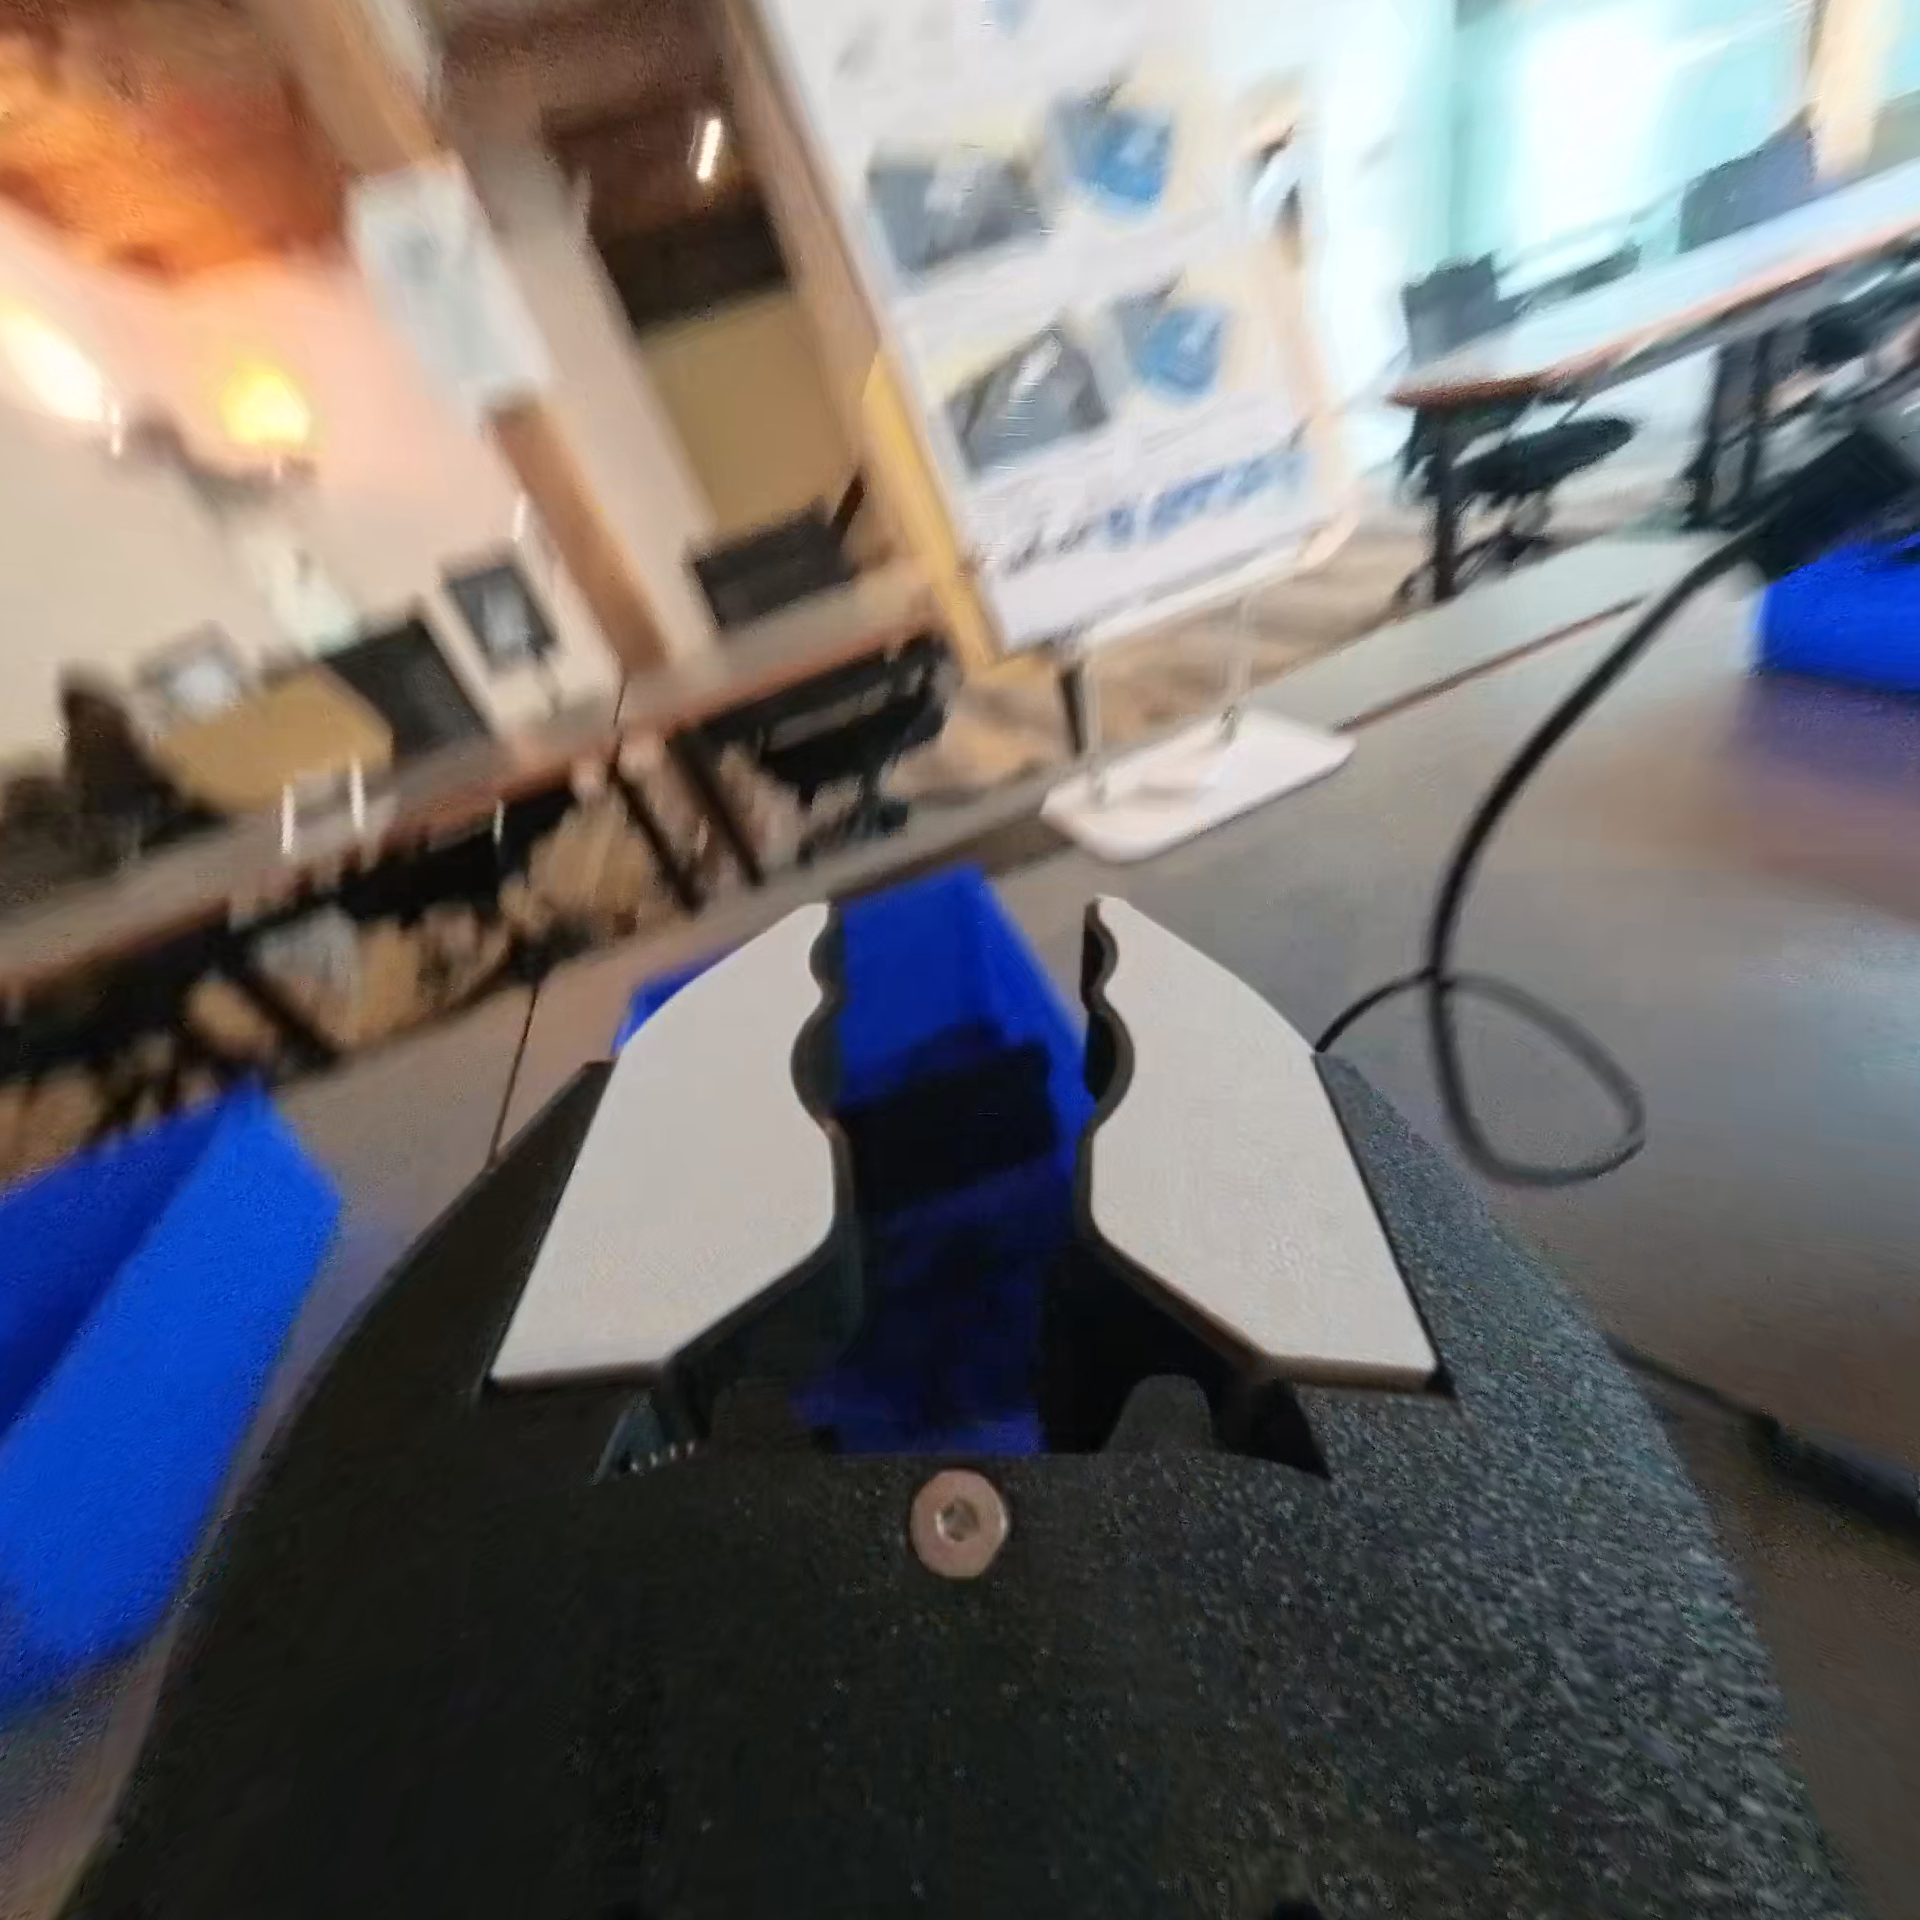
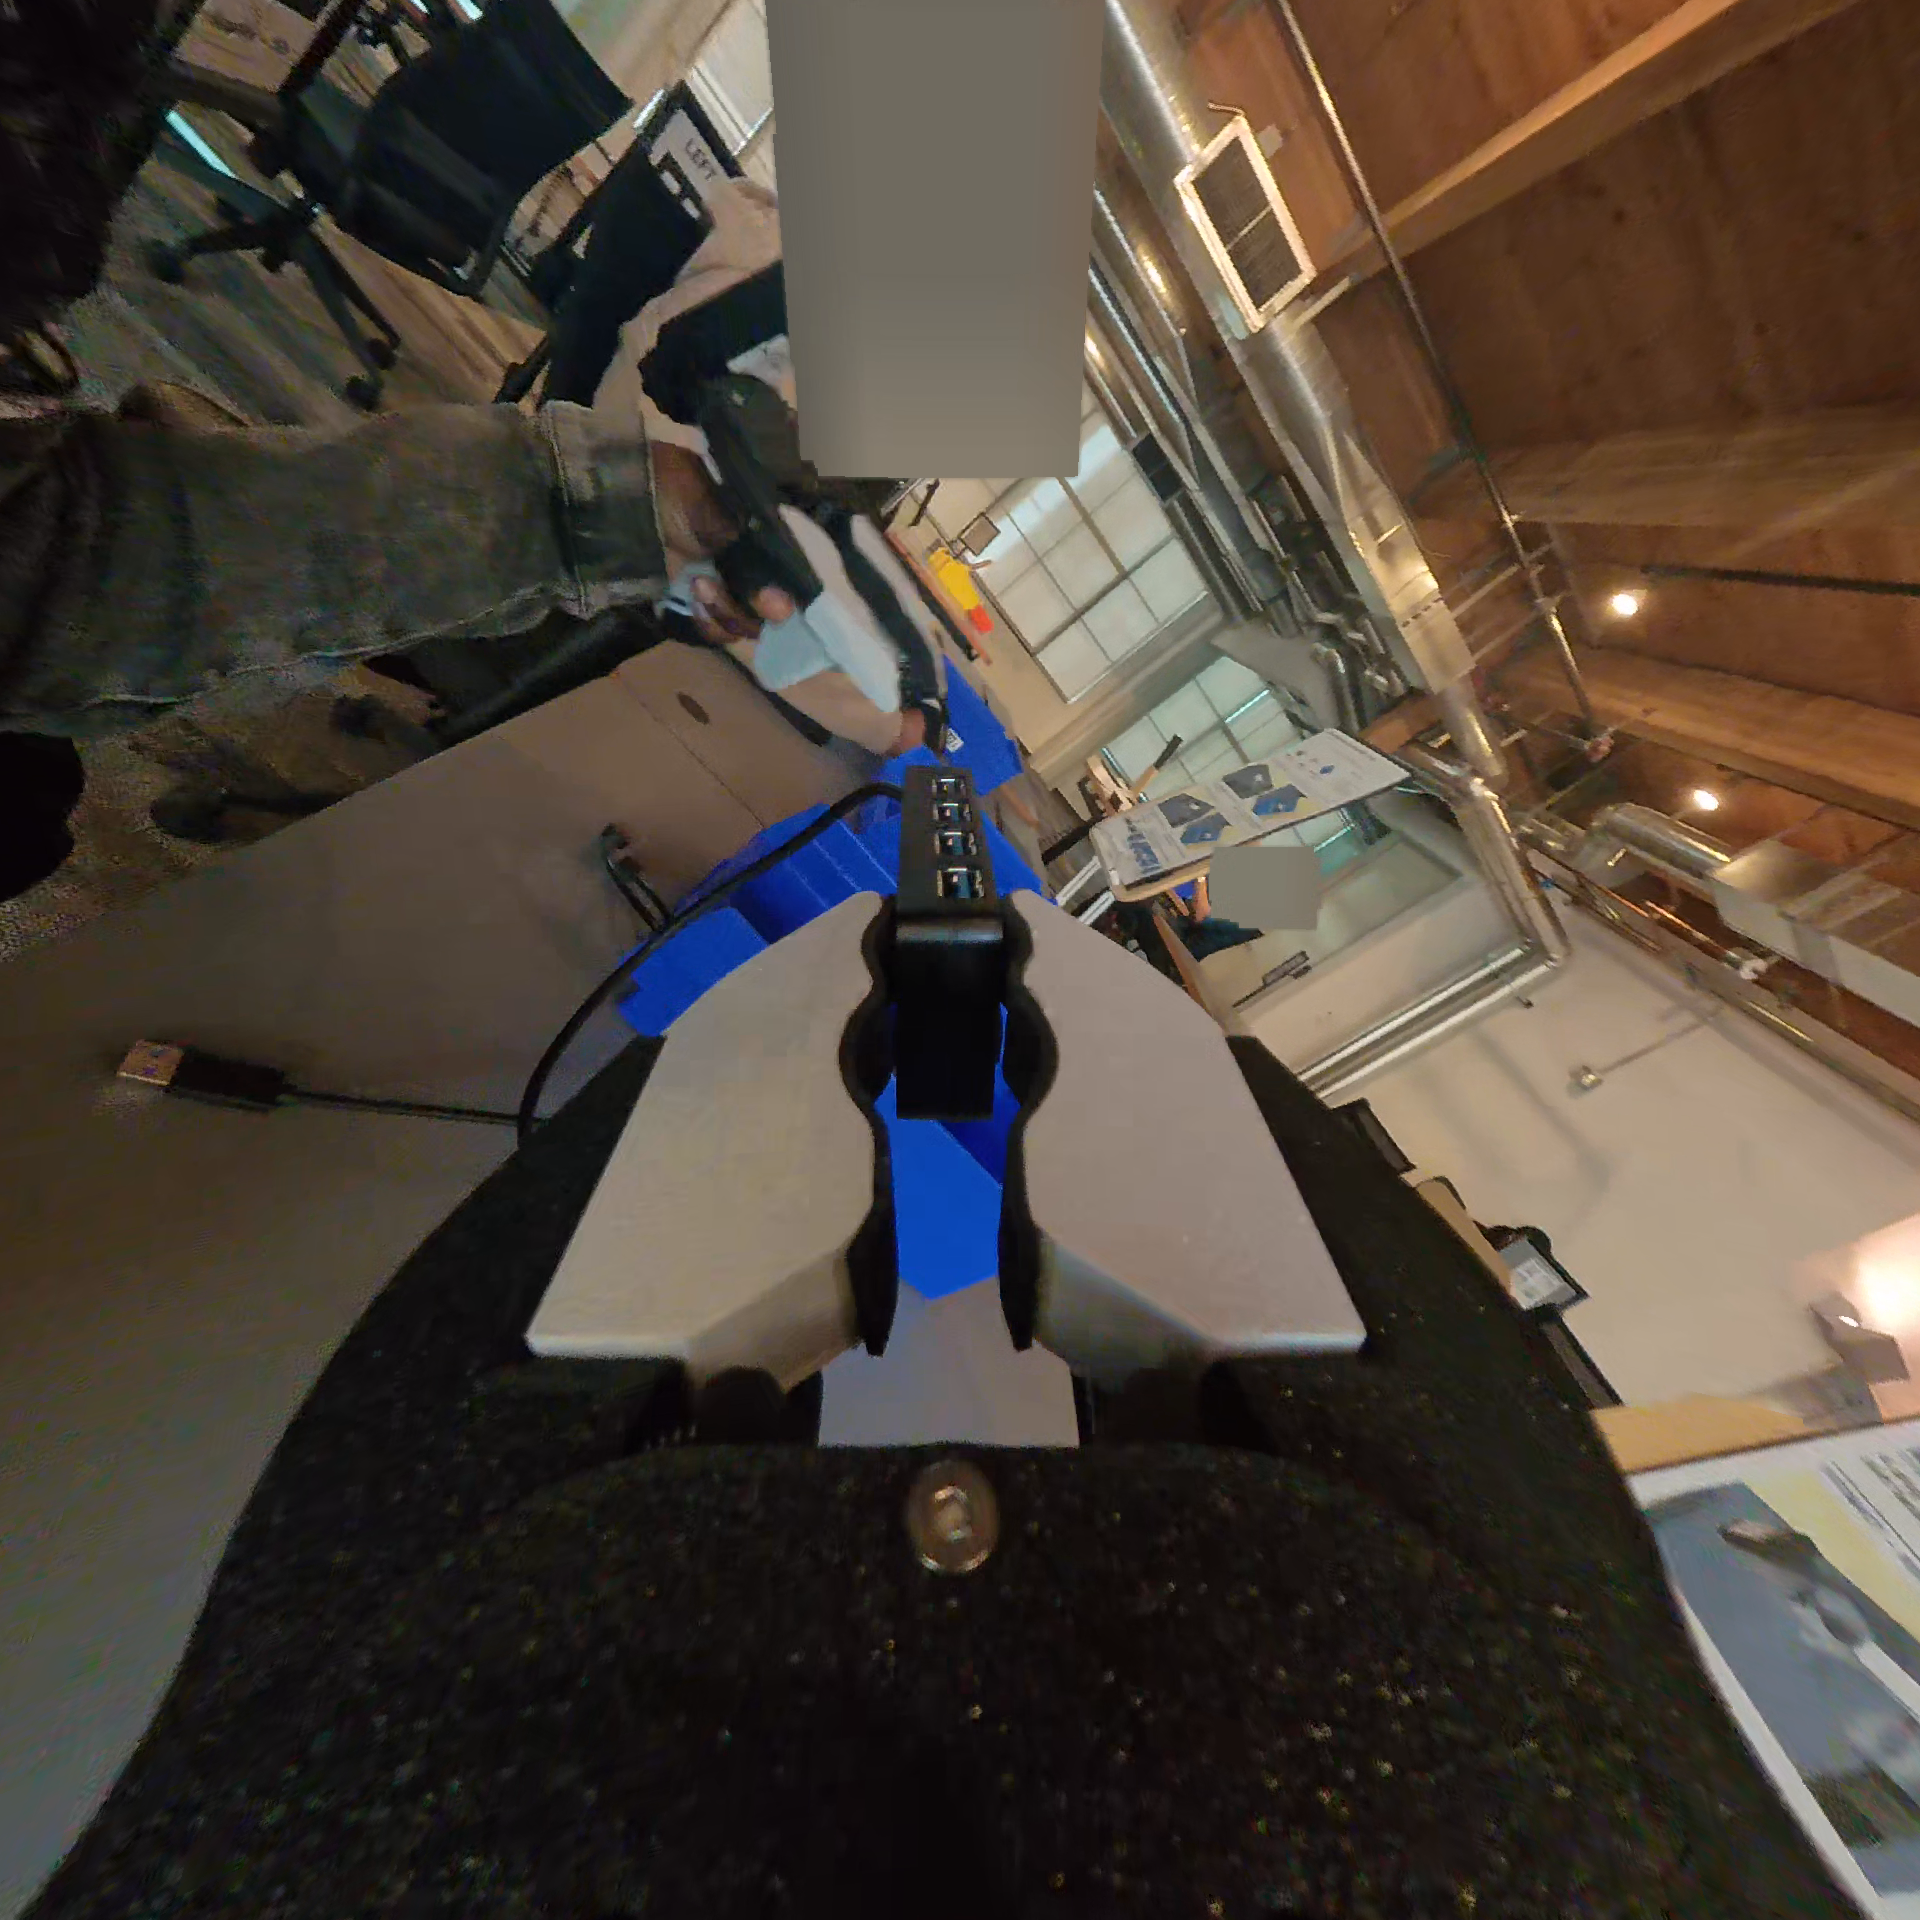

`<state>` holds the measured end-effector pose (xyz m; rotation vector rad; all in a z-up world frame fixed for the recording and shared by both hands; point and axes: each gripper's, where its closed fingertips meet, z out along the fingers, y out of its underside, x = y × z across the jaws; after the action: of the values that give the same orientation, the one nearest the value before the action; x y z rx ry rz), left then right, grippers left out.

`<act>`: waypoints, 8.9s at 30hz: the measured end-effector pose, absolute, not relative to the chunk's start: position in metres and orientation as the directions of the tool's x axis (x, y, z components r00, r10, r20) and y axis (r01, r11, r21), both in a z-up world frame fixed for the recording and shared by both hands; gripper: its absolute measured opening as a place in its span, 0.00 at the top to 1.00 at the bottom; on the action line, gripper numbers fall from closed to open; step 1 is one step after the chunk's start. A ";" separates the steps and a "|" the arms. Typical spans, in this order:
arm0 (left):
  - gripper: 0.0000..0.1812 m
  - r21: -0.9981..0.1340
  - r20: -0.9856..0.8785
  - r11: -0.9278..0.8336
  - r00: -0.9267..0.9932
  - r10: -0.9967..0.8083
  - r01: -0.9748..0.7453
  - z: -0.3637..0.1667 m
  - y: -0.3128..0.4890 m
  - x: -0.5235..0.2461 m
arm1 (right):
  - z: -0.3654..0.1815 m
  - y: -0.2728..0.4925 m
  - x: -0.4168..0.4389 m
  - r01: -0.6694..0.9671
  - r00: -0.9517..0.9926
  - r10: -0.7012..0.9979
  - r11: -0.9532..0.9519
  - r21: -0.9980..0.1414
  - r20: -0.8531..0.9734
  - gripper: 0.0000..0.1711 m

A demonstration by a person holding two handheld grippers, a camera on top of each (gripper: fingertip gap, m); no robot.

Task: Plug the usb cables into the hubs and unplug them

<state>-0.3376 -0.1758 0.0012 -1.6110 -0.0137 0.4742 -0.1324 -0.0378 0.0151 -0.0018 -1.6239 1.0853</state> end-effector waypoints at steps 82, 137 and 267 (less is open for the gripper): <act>0.99 -0.469 0.067 -0.691 0.802 0.593 0.550 -0.213 -0.141 -0.477 | 0.057 0.027 -0.084 -0.521 -0.233 0.592 0.594 -0.613 0.771 0.91; 0.99 -0.603 -0.773 -0.702 0.495 0.397 -0.379 0.096 -0.130 -0.439 | 0.056 0.036 -0.088 -0.514 -0.232 0.619 0.577 -0.635 0.750 0.90; 0.98 -0.924 -0.061 0.378 0.998 -0.007 -0.054 0.070 -0.039 -0.213 | 0.037 0.112 -0.137 -0.056 0.122 0.564 0.826 -0.561 0.817 0.91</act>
<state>-0.2133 -0.0390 0.0695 -1.1832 0.0583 0.0297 -0.1370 0.1123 0.0366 -0.4474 -1.3852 0.4748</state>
